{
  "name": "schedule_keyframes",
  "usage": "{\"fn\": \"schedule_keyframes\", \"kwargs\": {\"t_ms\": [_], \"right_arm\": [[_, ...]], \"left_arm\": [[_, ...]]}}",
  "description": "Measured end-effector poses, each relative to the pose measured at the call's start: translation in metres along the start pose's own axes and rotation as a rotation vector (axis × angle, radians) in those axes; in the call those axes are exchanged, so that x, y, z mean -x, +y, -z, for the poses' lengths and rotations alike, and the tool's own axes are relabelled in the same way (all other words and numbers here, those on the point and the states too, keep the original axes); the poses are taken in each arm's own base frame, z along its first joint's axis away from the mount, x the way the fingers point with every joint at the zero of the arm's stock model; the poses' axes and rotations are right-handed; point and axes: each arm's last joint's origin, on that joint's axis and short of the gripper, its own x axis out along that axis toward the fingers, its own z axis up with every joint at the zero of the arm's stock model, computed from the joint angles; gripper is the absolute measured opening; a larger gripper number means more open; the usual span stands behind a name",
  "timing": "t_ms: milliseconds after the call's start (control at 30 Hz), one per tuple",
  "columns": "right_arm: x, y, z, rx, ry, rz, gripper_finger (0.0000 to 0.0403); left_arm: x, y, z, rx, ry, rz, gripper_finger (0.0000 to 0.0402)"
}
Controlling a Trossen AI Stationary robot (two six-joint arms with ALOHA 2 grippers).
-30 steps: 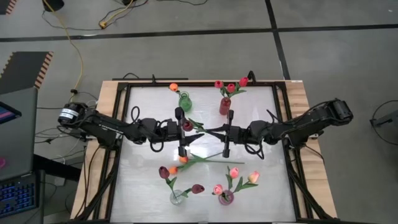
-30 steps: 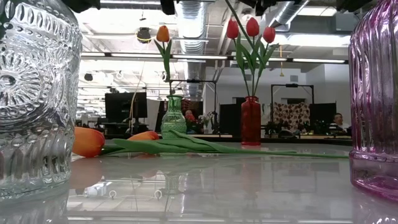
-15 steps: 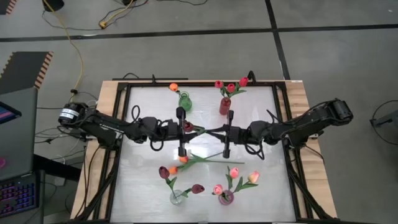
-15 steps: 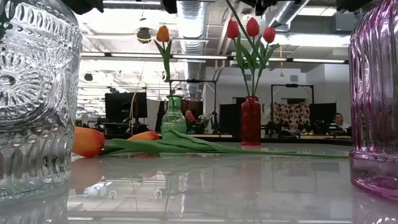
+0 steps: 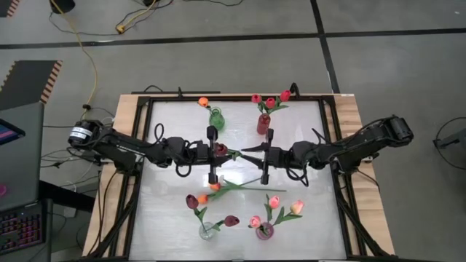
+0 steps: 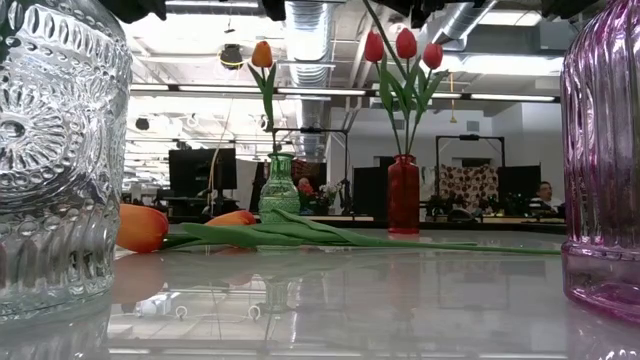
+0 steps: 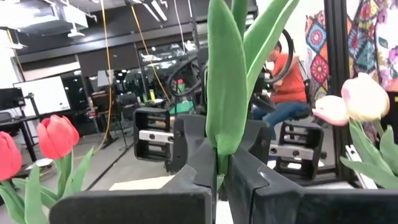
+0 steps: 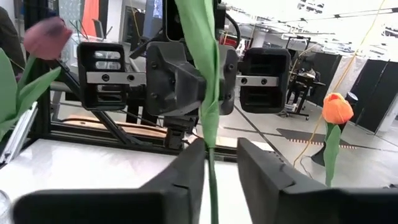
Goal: Sort flowers into vase by color
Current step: Put the dark red flower into the transparent vase
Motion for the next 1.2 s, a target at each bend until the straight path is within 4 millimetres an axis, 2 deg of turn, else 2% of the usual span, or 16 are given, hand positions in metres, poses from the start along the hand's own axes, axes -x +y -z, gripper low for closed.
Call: {"fn": "schedule_keyframes", "kwargs": {"t_ms": [200,367,600,800,1000,1200], "right_arm": [[0.001,0.001,0.002,0.008,0.037,0.065,0.0184],[0.003,0.005,0.001,0.008,0.045,0.092,0.0215],[0.005,0.009,0.004,0.012,0.076,0.074,0.0216],[0.005,0.01,0.009,-0.027,0.129,0.066,0.0214],[0.006,0.011,0.018,0.011,0.212,0.051,0.0214],[0.007,0.011,0.02,-0.019,0.234,0.051,0.0214]], "left_arm": [[0.004,0.002,-0.006,-0.001,0.015,-0.001,0.0002],[0.017,0.006,-0.023,-0.006,0.051,0.01,0.0002],[0.054,0.014,-0.055,0.031,0.135,0.027,0.0002],[0.099,0.015,-0.08,0.112,0.213,0.009,0.0002],[0.145,0.012,-0.102,0.275,0.207,0.087,0.0002],[0.166,0.0,-0.114,0.376,0.186,0.184,0.0001]]}}
